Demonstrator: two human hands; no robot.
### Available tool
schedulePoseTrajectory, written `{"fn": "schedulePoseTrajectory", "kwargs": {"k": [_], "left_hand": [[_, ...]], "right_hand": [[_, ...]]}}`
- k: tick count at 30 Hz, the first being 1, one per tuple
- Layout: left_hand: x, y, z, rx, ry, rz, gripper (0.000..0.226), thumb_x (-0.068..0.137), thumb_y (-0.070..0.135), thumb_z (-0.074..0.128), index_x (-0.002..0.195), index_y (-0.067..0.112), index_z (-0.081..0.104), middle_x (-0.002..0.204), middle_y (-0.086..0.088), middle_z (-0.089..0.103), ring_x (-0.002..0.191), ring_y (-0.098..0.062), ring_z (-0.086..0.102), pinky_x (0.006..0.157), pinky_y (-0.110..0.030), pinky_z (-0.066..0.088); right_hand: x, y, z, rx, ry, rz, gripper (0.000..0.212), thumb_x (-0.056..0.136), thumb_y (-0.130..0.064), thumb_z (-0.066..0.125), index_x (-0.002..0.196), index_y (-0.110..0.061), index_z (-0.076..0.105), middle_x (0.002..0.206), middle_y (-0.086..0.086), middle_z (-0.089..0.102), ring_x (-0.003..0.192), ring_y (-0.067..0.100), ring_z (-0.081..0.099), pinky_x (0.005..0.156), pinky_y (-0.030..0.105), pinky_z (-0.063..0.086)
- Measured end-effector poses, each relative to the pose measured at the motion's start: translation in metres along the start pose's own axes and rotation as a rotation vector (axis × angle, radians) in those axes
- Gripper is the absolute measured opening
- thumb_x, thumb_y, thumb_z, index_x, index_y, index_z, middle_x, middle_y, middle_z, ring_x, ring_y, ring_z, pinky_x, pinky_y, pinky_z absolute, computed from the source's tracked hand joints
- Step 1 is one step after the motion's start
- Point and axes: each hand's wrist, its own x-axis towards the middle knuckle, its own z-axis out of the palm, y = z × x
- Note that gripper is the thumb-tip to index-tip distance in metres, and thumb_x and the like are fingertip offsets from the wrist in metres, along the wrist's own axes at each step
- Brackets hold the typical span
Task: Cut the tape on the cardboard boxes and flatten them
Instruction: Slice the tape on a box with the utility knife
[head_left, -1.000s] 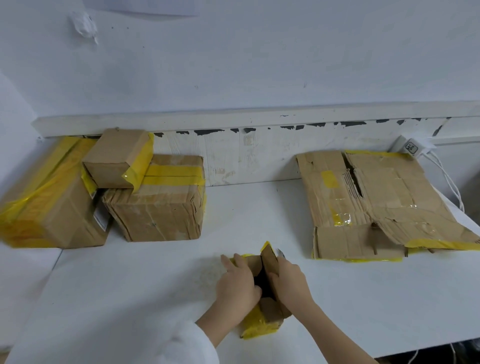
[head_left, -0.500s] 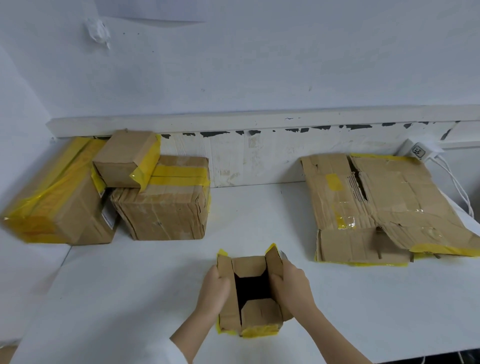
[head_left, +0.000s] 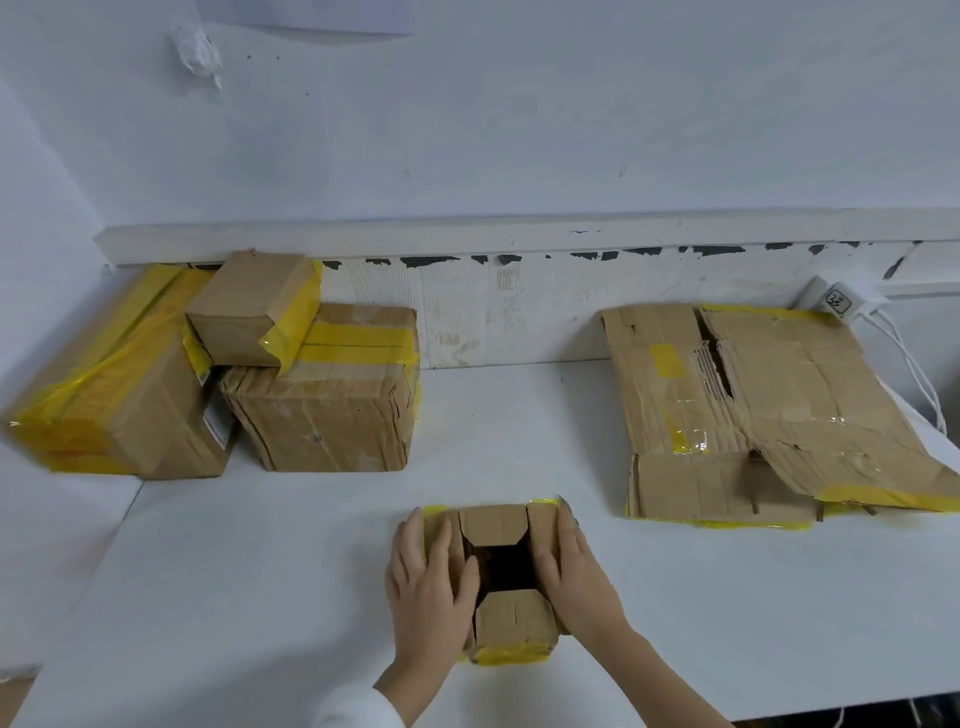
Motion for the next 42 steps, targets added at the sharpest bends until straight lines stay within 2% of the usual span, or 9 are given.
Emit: {"fn": "schedulePoseTrajectory", "kwargs": {"k": [5,7,11,15,18,23,31,35,42], "left_hand": [[0.009,0.007,0.001,0.043,-0.165,-0.090,0.057,0.092,0.029,0.048,0.145,0.025,0.027,0.134,0.004,0.039,0.129,-0.015,0.031,0.100,-0.022,0.028],[0.015,0.011,-0.004,-0.303,-0.209,-0.131,0.045,0.088,0.002,0.049,0.129,0.018,0.051,0.112,0.002,0.058,0.111,-0.017,0.052,0.083,-0.013,0.042],[0.025,0.012,-0.022,-0.608,-0.234,-0.250,0.051,0.081,-0.016,0.043,0.113,0.017,0.065,0.104,-0.004,0.068,0.098,-0.017,0.062,0.081,-0.023,0.052],[0.037,0.019,-0.050,-0.725,-0.090,-0.220,0.061,0.081,-0.017,0.047,0.135,0.011,0.047,0.129,-0.006,0.057,0.111,-0.013,0.056,0.095,-0.024,0.046],[0.048,0.026,-0.072,-0.755,-0.078,-0.129,0.060,0.089,-0.005,0.046,0.143,0.021,0.036,0.126,0.008,0.055,0.100,0.004,0.057,0.082,-0.013,0.048],[0.037,0.020,-0.079,-0.770,-0.140,-0.081,0.023,0.100,0.028,0.039,0.101,0.029,0.062,0.093,-0.003,0.068,0.083,-0.014,0.065,0.075,-0.030,0.051],[-0.002,-0.040,-0.016,-0.443,0.078,0.136,0.057,0.070,-0.007,0.077,0.121,0.000,0.053,0.106,0.007,0.041,0.098,0.008,0.046,0.084,0.002,0.034],[-0.017,-0.065,0.000,-0.434,0.016,0.110,0.073,0.060,-0.009,0.081,0.113,0.022,0.043,0.105,-0.007,0.047,0.093,-0.012,0.057,0.080,-0.010,0.046],[0.009,-0.041,-0.019,-0.212,0.190,0.035,0.022,0.097,0.018,0.041,0.111,0.028,0.054,0.108,0.003,0.059,0.100,-0.024,0.063,0.081,-0.041,0.051]], "right_hand": [[0.007,-0.004,-0.004,-0.039,-0.226,0.085,0.051,0.099,-0.036,0.035,0.142,-0.012,0.026,0.121,0.011,0.054,0.110,0.024,0.049,0.094,0.033,0.042],[0.010,-0.013,-0.006,-0.190,-0.246,0.095,0.022,0.096,-0.029,0.038,0.105,-0.011,0.047,0.092,0.008,0.051,0.102,0.021,0.042,0.089,0.033,0.043],[0.014,-0.033,-0.008,-0.290,-0.229,0.105,0.033,0.091,-0.019,0.043,0.061,-0.015,0.029,0.064,0.001,0.033,0.069,0.016,0.045,0.059,0.022,0.037],[0.020,-0.046,-0.011,-0.208,-0.006,0.026,0.008,0.089,-0.018,0.047,0.082,-0.016,0.050,0.084,0.003,0.053,0.076,0.020,0.051,0.060,0.025,0.036],[0.015,-0.051,-0.007,-0.106,0.370,-0.108,0.035,0.091,-0.014,0.051,0.122,-0.028,0.053,0.097,-0.003,0.053,0.081,0.021,0.054,0.060,0.027,0.039],[0.000,-0.029,0.015,-0.106,0.537,-0.418,0.061,0.060,0.010,0.079,0.116,-0.009,0.066,0.100,0.001,0.067,0.073,0.020,0.066,0.047,0.026,0.048],[0.002,-0.006,0.041,0.420,0.032,-0.169,0.042,0.094,0.014,0.030,0.111,-0.010,0.060,0.115,-0.001,0.065,0.097,0.005,0.061,0.073,0.009,0.047],[0.002,0.001,0.040,0.638,-0.076,-0.057,0.024,0.103,-0.013,0.031,0.113,-0.017,0.052,0.129,0.001,0.056,0.113,0.014,0.056,0.087,0.021,0.050],[0.015,-0.005,0.030,0.557,-0.335,-0.235,0.045,0.095,-0.018,0.053,0.132,-0.033,0.032,0.136,-0.012,0.043,0.117,-0.014,0.045,0.091,0.008,0.039]]}}
